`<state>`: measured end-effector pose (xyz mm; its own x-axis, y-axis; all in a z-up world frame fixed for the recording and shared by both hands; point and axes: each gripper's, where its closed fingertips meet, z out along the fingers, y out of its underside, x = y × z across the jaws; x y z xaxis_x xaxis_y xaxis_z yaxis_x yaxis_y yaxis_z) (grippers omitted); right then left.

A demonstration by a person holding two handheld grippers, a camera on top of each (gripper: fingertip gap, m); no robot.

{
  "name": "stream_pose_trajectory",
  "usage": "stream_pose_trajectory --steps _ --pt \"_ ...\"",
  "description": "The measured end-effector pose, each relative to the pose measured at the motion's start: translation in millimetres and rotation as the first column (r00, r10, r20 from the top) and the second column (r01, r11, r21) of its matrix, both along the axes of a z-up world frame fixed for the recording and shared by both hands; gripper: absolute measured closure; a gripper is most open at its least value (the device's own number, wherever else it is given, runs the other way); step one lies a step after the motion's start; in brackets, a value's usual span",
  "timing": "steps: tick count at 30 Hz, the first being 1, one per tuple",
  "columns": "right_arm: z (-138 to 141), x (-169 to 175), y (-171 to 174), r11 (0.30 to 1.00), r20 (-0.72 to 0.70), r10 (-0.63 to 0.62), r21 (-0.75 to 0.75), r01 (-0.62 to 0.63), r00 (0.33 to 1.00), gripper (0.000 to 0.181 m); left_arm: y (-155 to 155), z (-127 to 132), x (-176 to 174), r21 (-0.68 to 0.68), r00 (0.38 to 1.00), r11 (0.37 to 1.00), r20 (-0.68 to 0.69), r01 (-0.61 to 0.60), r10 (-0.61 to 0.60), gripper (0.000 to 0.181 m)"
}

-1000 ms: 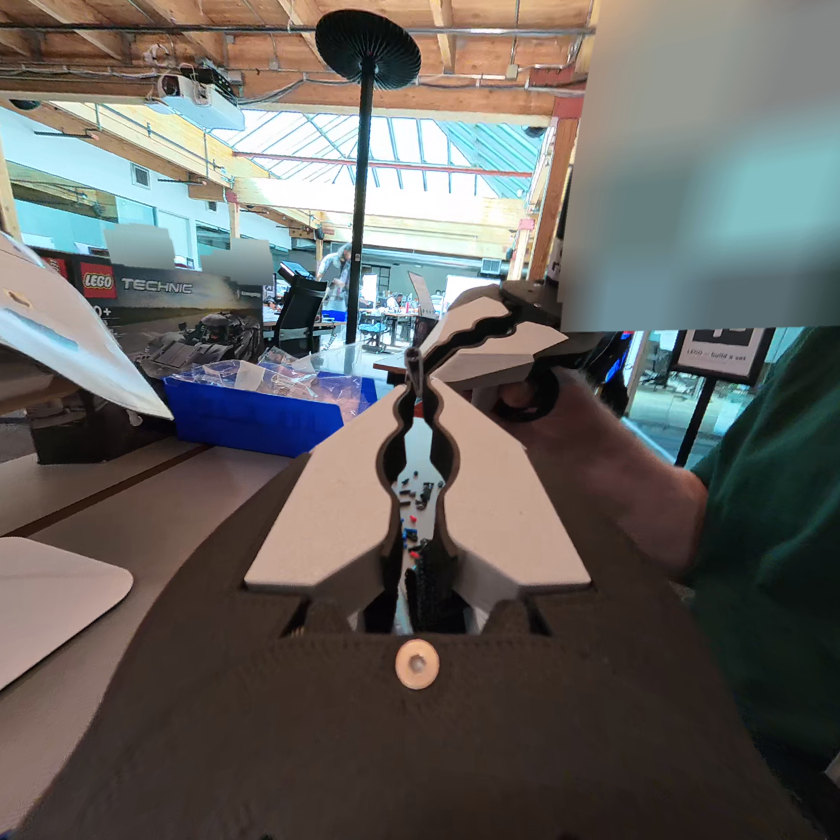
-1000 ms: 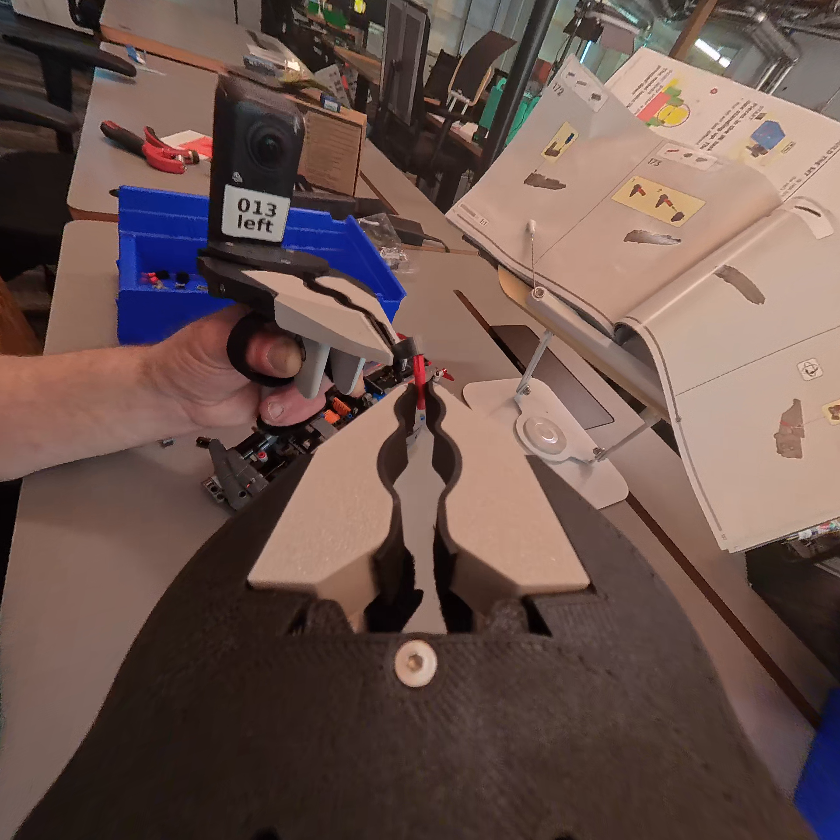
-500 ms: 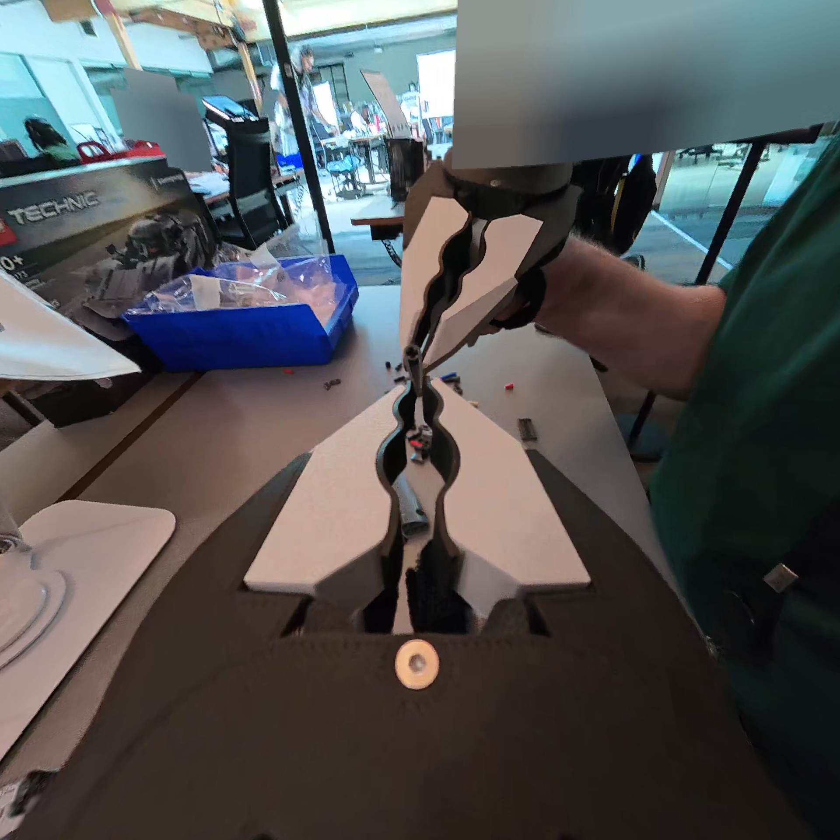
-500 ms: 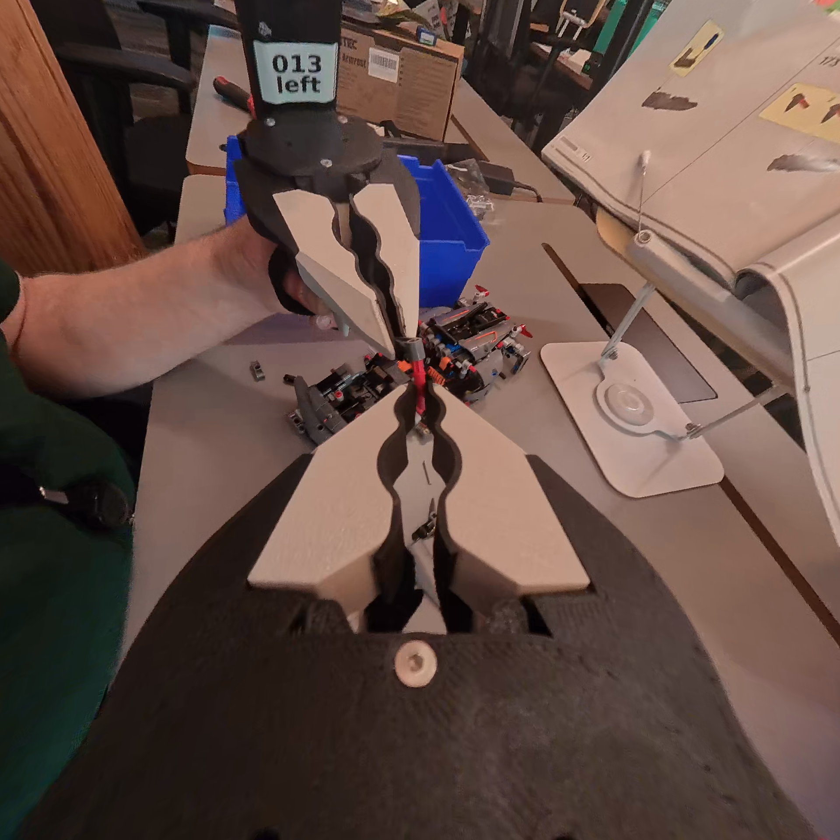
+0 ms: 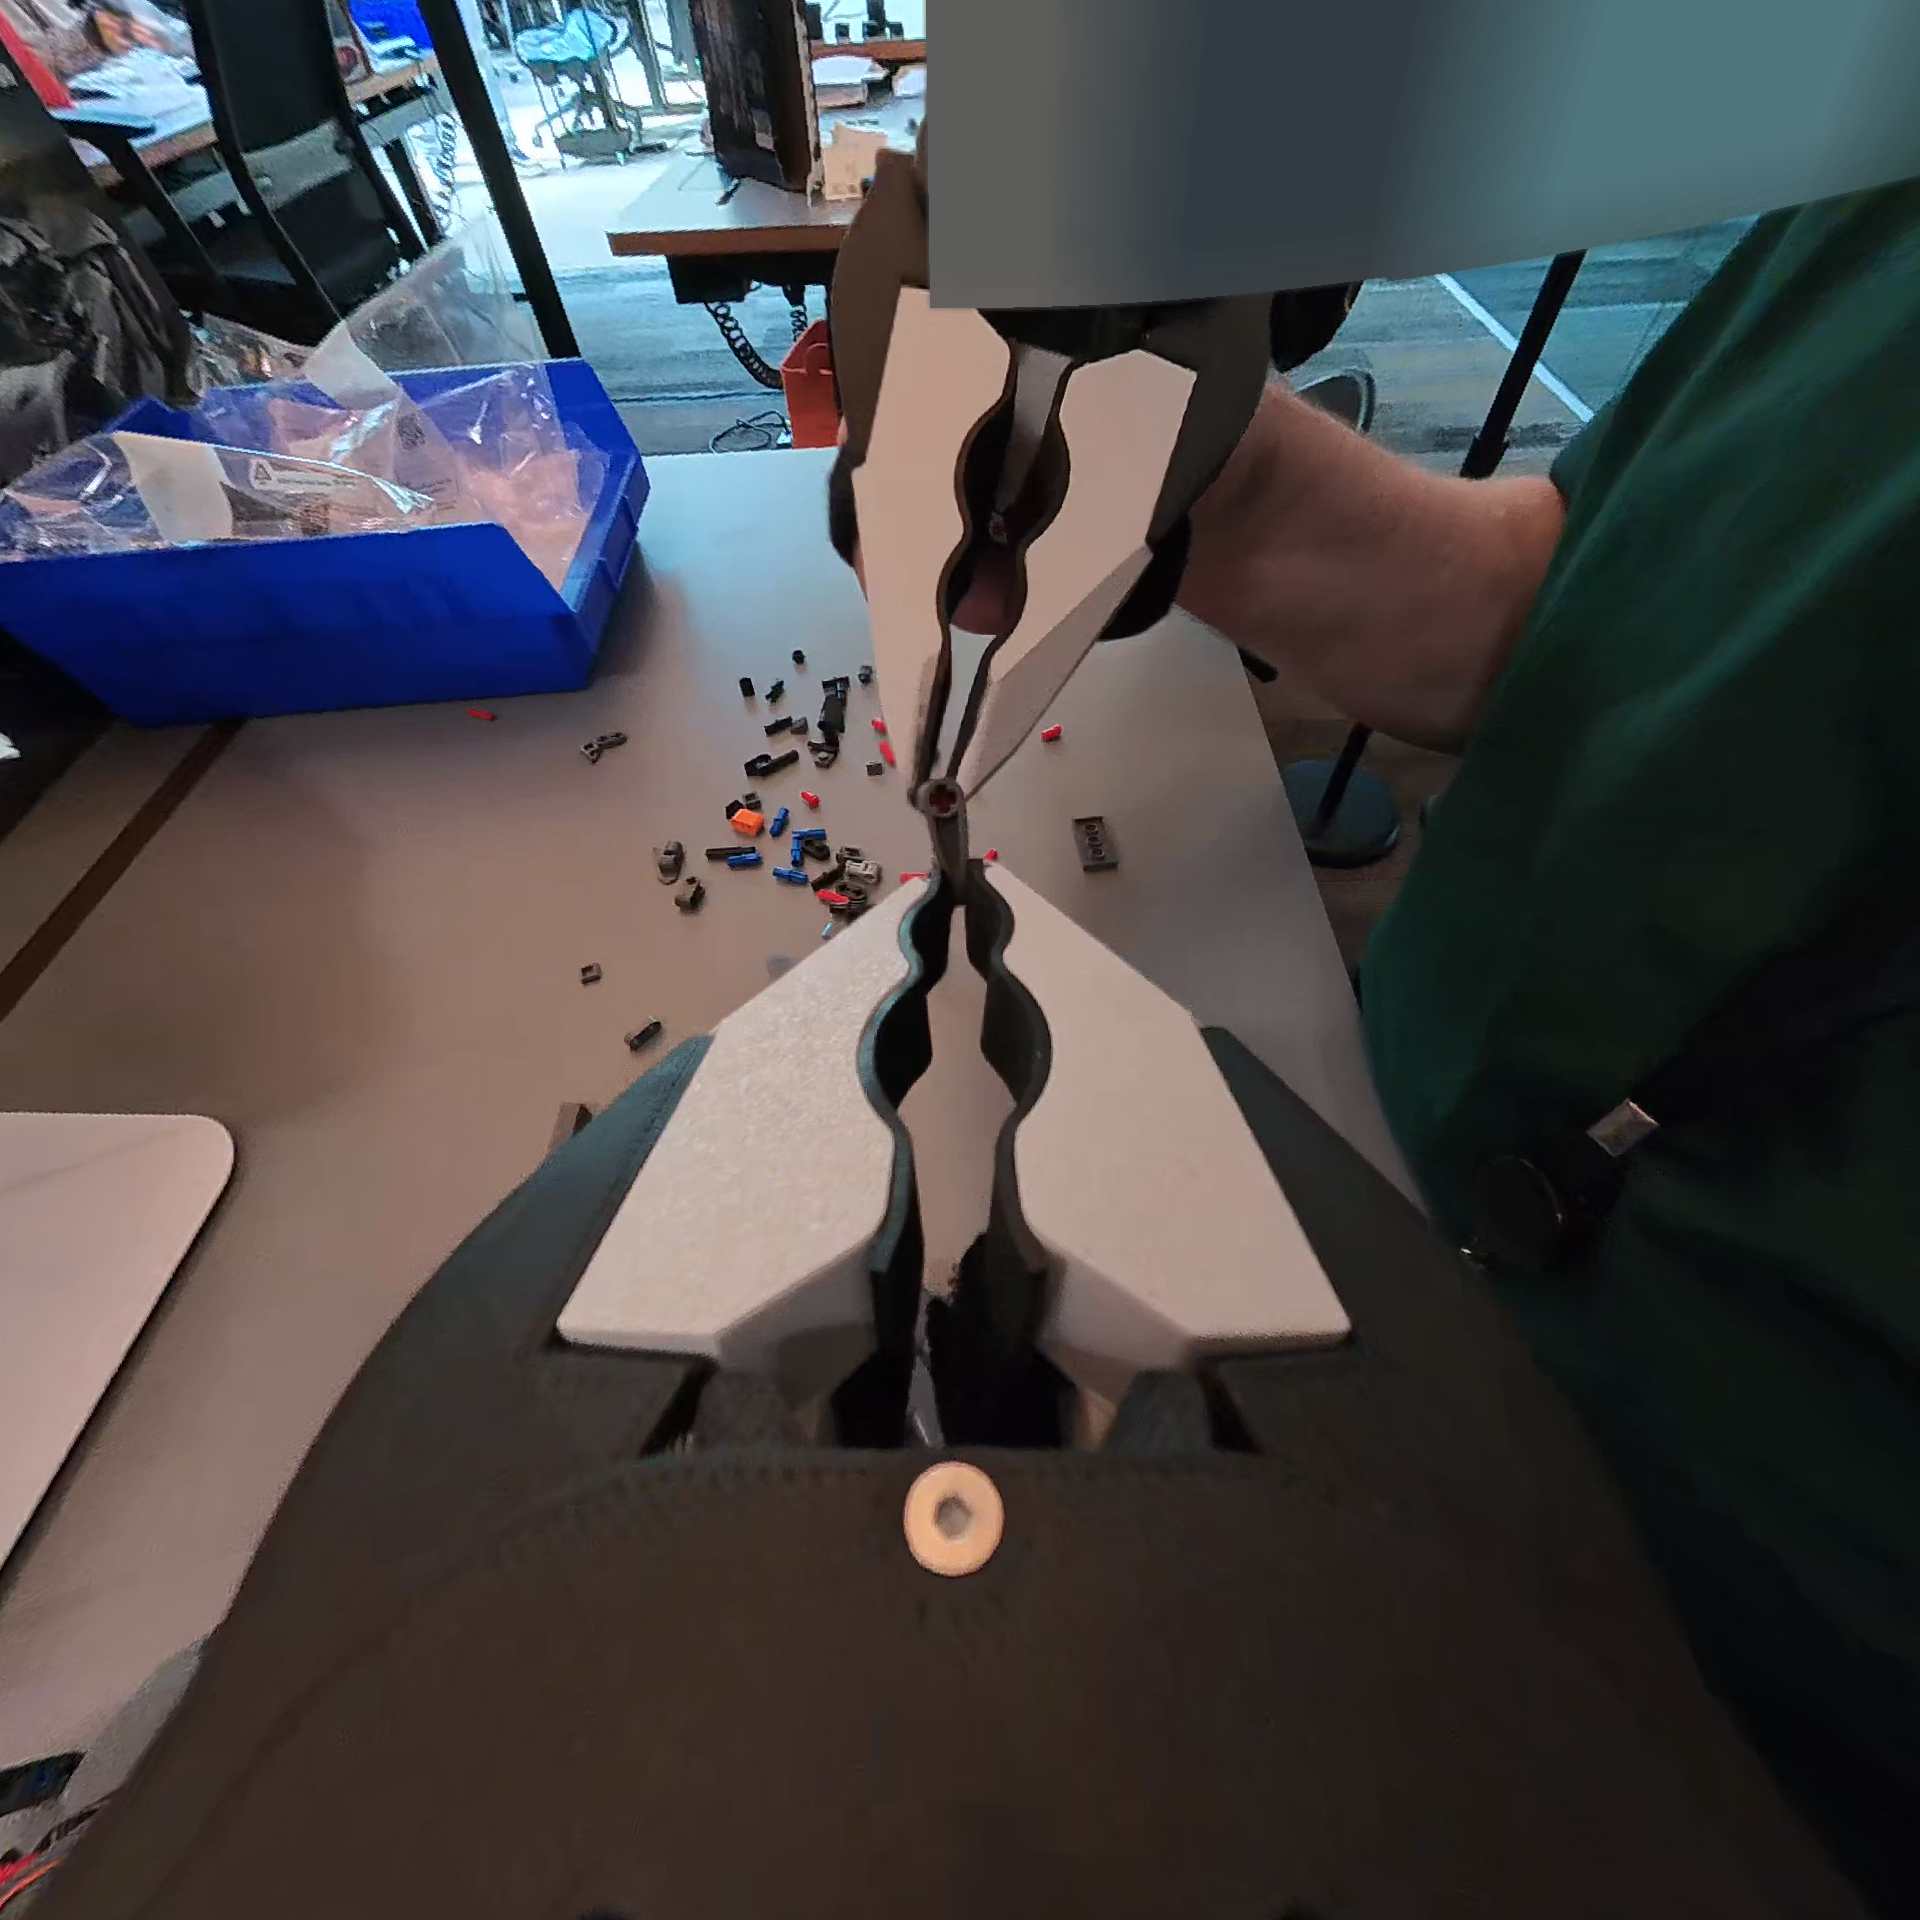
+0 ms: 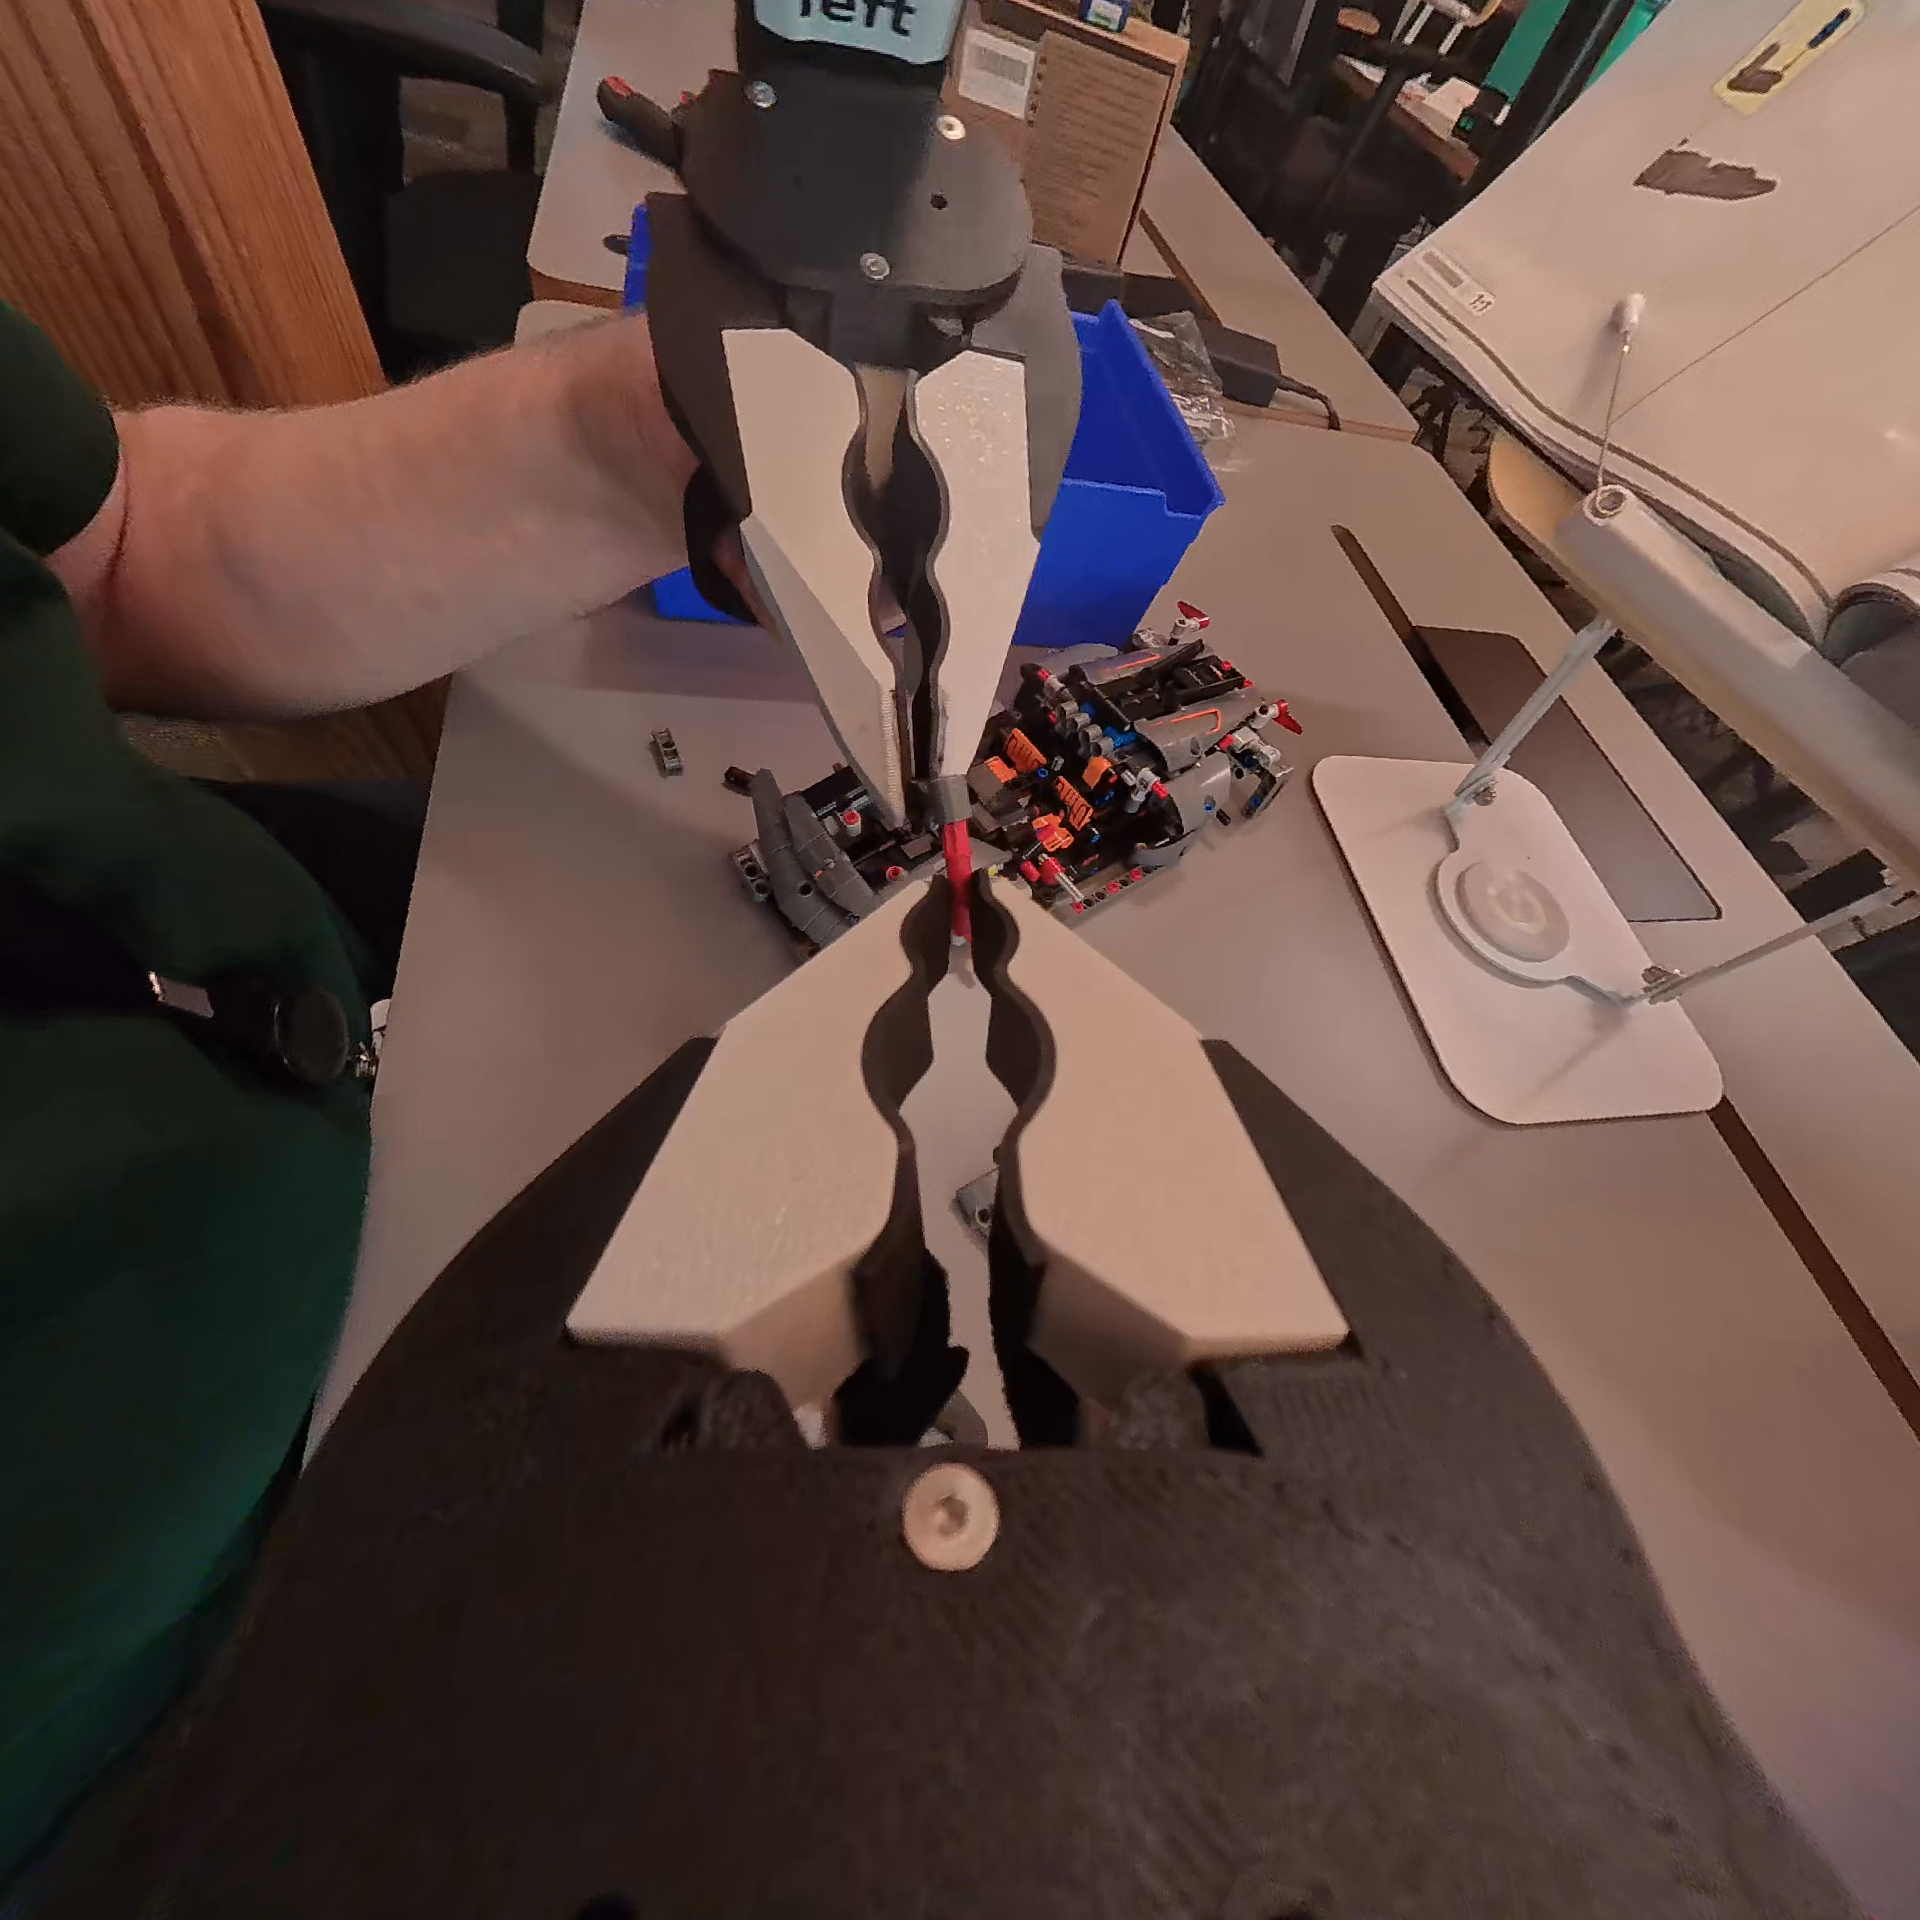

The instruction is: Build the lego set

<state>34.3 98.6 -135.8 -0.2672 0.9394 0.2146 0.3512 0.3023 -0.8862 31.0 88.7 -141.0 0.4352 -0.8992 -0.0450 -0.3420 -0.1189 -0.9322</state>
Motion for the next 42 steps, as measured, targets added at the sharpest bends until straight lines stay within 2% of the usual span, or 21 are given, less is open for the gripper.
stream_pose_trajectory --steps 11,15,23,26,31,35,42 --pt "-14 3 -4 0.995 0.071 0.005 0.095 -0.011 0.997 0.18 -5 -19 1 -0.093 0.991 0.996 -0.134 0.014 -0.027 0.181" --pt "-22 2 -6 0.997 0.08 0.001 0.074 -0.007 0.997 0.18 -6 -30 1 -0.099 0.983 0.995 -0.185 -0.016 -0.003 0.181" --pt "-33 5 -10 0.995 0.018 -0.001 -0.095 0.002 1.0 0.179 -9 -35 4 -0.09 0.991 0.994 -0.127 -0.06 0.049 0.179" --pt "-33 5 -11 0.992 0.0 0.002 -0.127 -0.002 1.0 0.179 -8 -32 4 -0.072 0.993 0.994 -0.093 -0.077 0.071 0.173" --pt "-35 3 -12 0.989 -0.006 0.002 -0.145 -0.003 1.0 0.179 -5 -20 5 -0.015 0.993 0.994 -0.041 -0.111 0.111 0.164" --pt "-34 2 -12 0.989 -0.011 -0.001 -0.148 0.0 1.0 0.179 -5 -16 5 0.037 0.99 0.991 -0.051 -0.132 0.134 0.176" --pt "-34 1 -11 0.992 -0.014 -0.006 -0.127 0.004 1.0 0.18 -4 -18 4 0.018 0.991 0.992 -0.047 -0.125 0.125 0.177"
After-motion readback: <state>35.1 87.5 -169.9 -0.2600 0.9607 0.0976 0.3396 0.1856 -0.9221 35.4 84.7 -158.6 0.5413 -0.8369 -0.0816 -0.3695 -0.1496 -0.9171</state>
